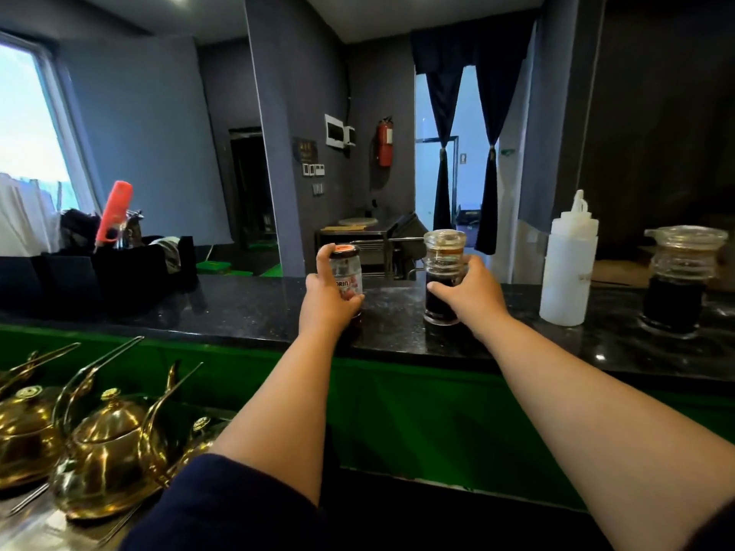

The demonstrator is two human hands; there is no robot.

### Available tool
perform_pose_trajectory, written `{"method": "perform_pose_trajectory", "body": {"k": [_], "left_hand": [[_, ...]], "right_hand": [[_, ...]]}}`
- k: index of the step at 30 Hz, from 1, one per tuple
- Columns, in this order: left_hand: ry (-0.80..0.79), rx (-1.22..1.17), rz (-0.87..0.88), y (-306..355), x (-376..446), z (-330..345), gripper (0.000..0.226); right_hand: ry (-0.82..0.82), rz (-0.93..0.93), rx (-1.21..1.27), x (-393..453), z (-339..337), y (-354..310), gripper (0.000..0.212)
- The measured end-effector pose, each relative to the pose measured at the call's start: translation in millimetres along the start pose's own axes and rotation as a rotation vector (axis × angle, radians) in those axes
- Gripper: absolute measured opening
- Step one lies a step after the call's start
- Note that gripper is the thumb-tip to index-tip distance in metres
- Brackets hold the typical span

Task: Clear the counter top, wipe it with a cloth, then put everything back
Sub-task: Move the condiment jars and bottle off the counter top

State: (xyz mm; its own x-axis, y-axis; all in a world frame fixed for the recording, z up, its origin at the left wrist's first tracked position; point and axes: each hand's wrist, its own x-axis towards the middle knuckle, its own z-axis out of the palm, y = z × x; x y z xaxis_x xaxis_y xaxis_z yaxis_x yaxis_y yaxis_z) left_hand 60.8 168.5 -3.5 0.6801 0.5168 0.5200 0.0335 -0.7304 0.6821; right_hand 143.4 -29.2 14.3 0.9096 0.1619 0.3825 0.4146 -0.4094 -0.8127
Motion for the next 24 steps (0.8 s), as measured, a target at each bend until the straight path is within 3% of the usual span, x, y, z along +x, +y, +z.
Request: {"method": "perform_pose_trajectory", "body": {"k": [6,14,24], "left_hand": [[-0.005,-0.059,0.092,12,-30,-19,0.088],[-0.017,-0.190,0.174,28,-141,-63,0.087],[-0.174,-0.168,-0.016,-43,-268,-22,0.099]], "right_hand": [[0.022,-0.102,0.029,-37,-20,-13,0.059],[-0.051,-0.154,0.151,-135,-49,-29,0.060],[-0.223,0.041,0.086,-250,-4,72,0.064]]}}
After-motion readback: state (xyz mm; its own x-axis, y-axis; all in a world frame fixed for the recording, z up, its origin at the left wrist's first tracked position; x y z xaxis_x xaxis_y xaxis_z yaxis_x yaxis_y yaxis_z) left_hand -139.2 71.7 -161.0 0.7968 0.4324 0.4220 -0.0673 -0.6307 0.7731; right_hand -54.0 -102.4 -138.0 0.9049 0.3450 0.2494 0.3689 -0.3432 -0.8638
